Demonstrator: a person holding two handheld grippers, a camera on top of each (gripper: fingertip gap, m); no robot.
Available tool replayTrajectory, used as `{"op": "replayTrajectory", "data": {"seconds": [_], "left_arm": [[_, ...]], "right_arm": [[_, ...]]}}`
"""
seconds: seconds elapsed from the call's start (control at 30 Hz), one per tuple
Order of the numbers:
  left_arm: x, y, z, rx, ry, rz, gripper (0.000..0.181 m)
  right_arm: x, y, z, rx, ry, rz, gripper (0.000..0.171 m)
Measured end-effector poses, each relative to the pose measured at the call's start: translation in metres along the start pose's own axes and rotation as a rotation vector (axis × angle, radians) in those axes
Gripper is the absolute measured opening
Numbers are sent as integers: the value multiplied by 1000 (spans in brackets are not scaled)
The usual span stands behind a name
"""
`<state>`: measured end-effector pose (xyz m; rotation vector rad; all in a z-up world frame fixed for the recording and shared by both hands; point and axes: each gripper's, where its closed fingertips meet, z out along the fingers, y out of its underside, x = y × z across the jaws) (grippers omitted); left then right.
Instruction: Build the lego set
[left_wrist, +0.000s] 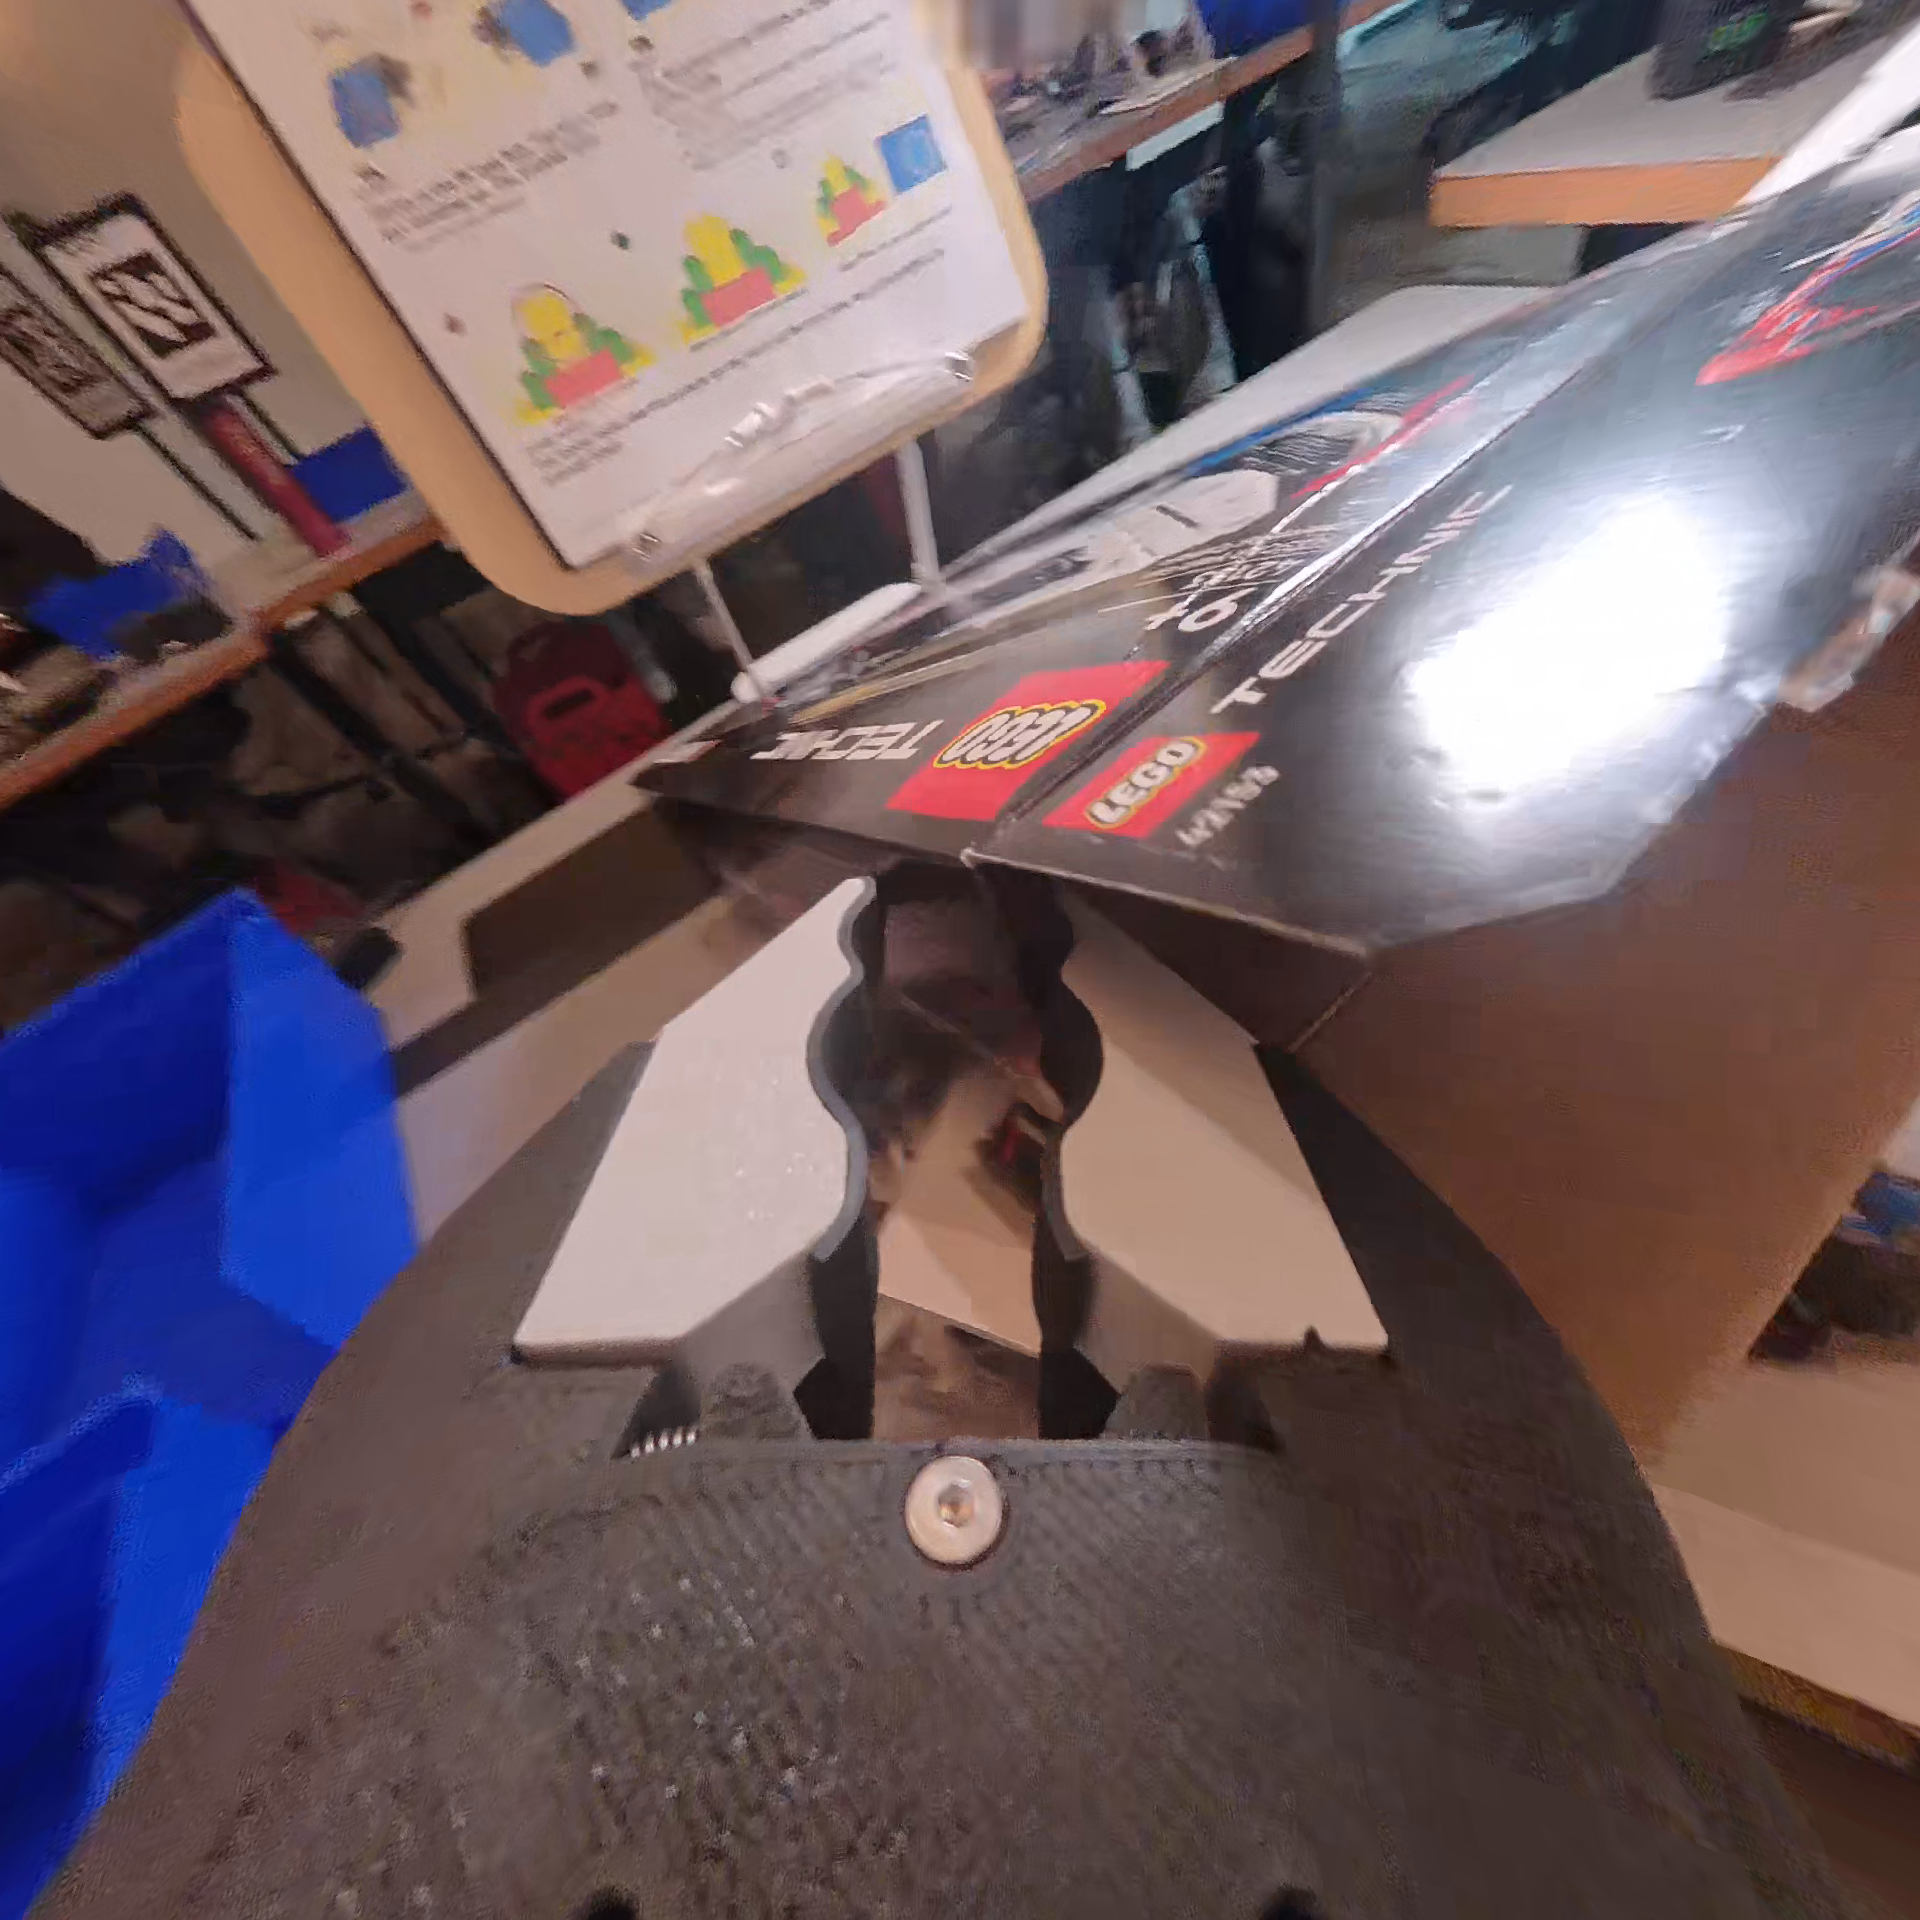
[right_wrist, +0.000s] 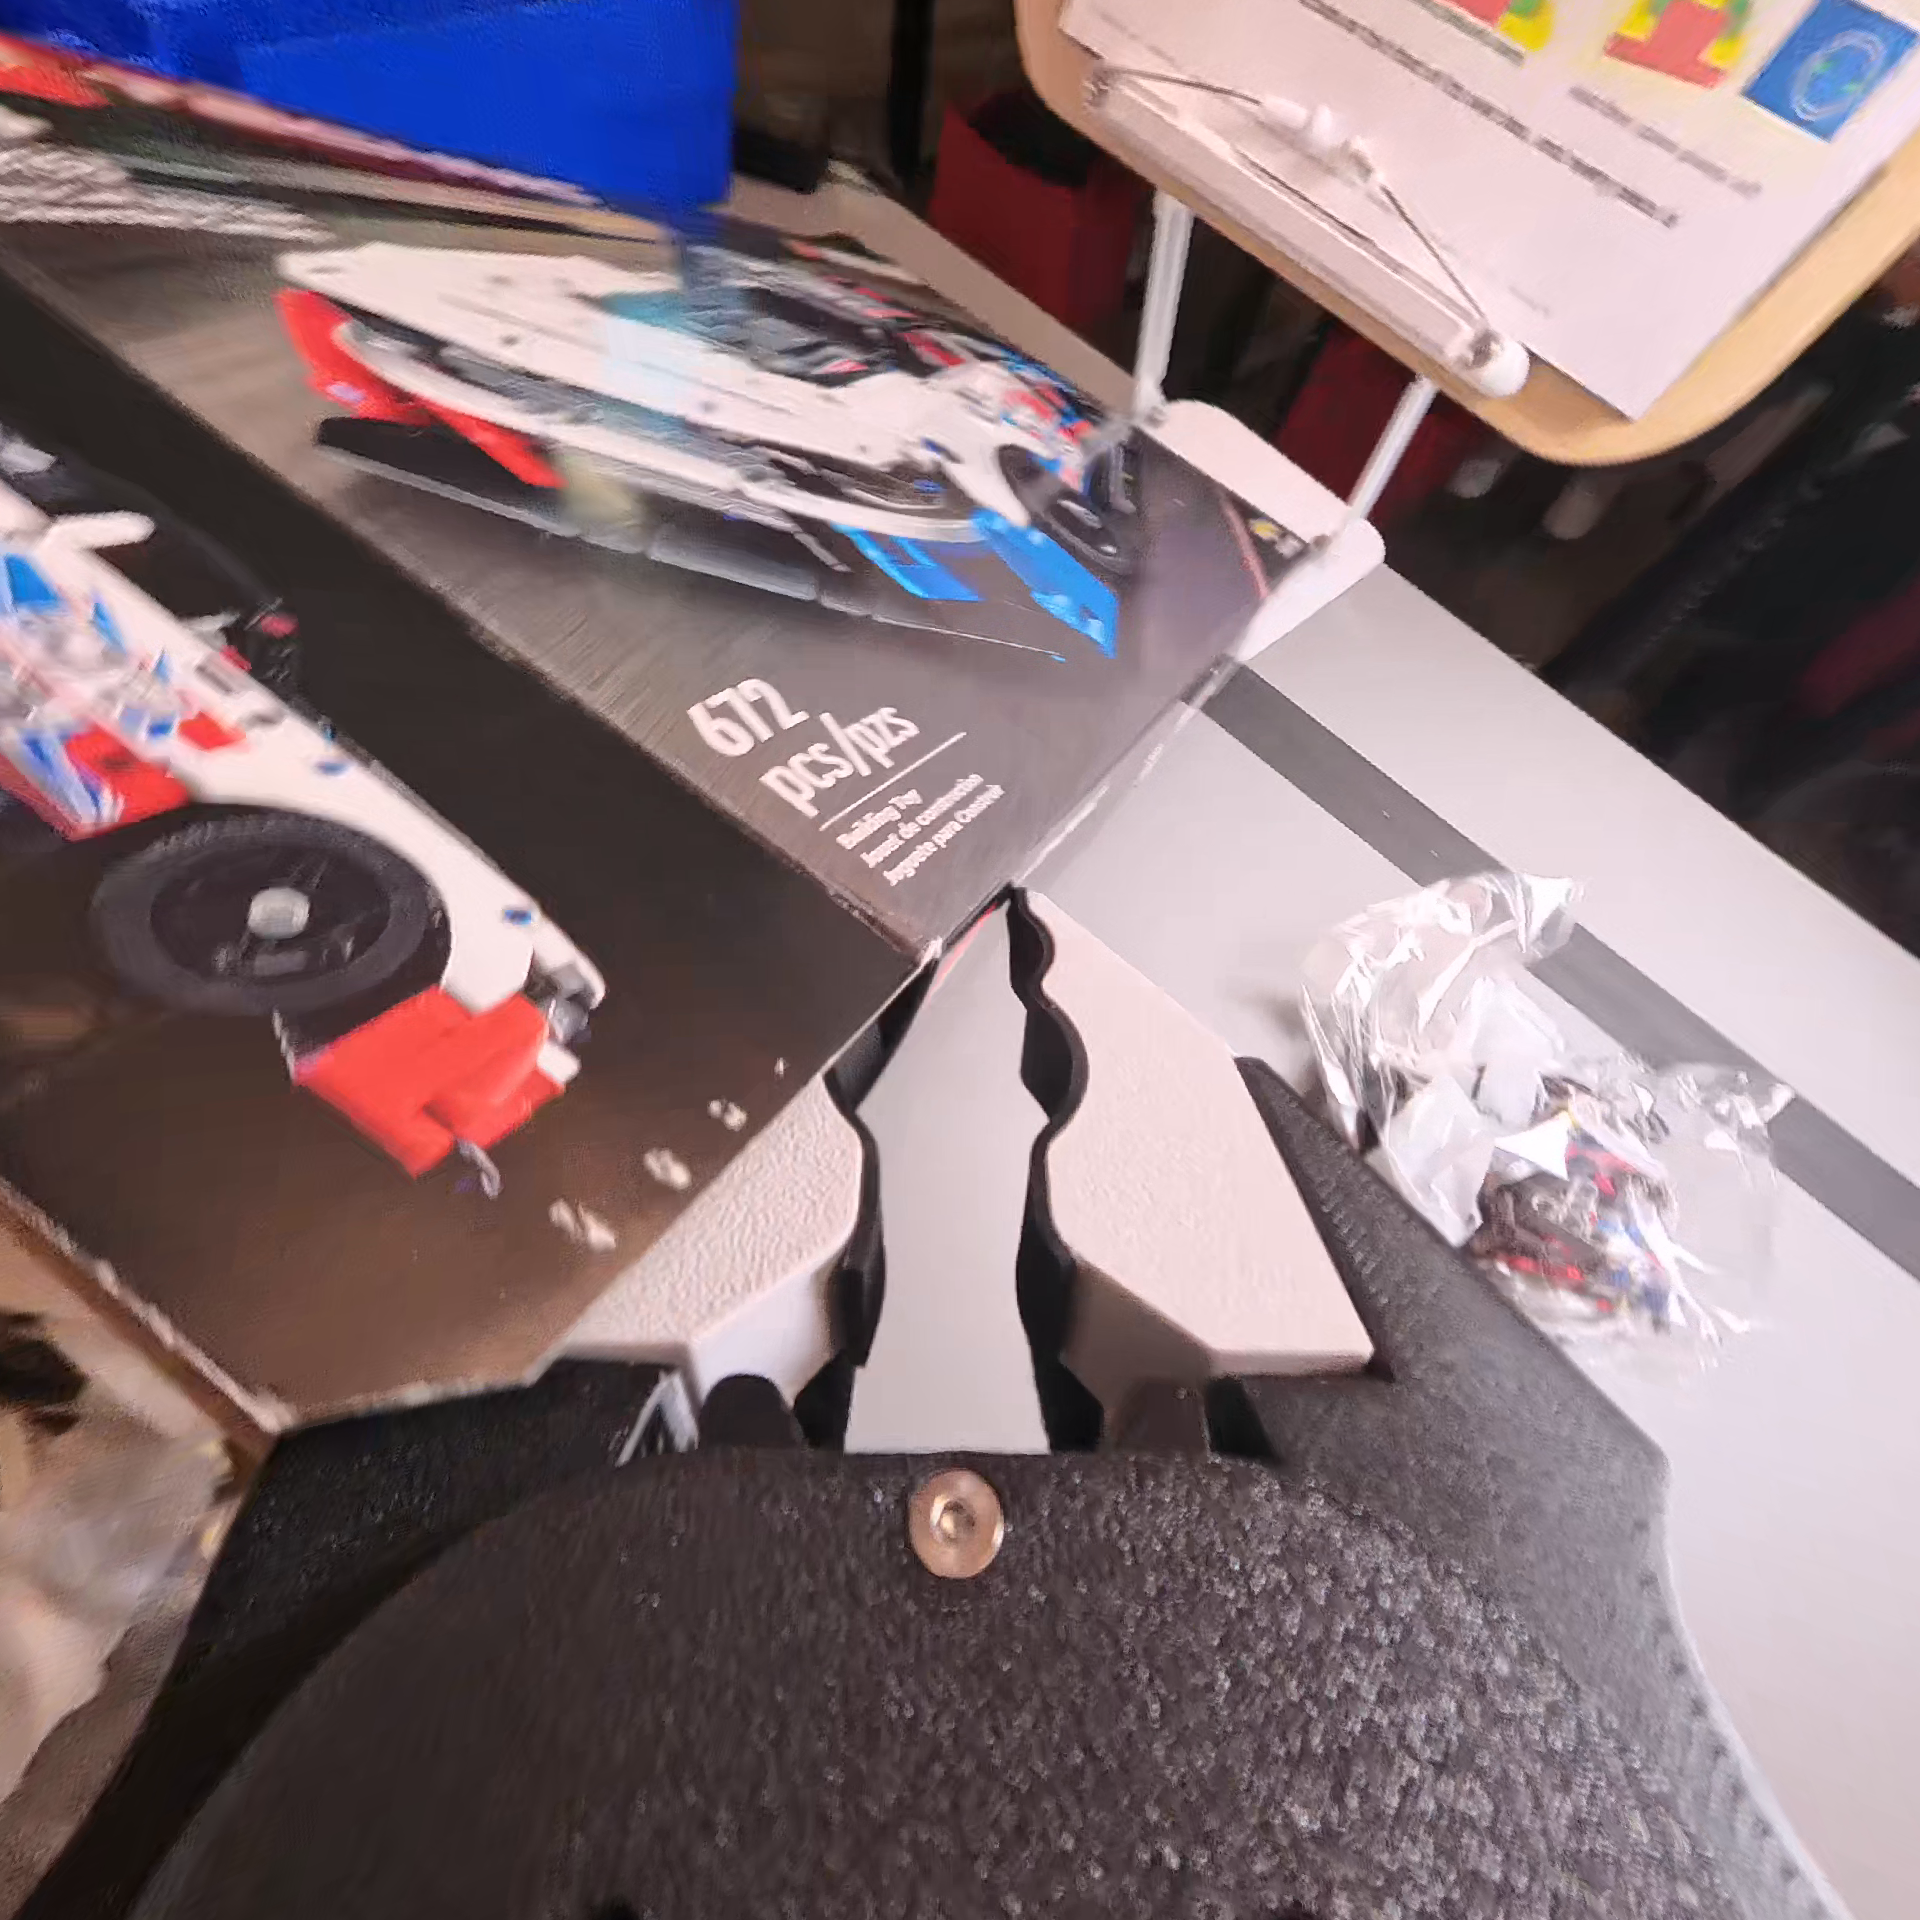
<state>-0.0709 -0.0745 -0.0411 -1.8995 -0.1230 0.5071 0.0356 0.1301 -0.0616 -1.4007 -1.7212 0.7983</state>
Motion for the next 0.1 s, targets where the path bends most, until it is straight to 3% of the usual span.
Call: {"op": "replayTrajectory", "data": {"seconds": [0.03, 0.1], "left_arm": [[-12, -11, 0, -11, -27, 10, 21], [-36, -34, 0, -37, -26, -16, 16]], "right_arm": [[-3, -9, -3, -5, -42, -4, 22], [-8, -25, -9, -14, -129, -29, 30]]}}
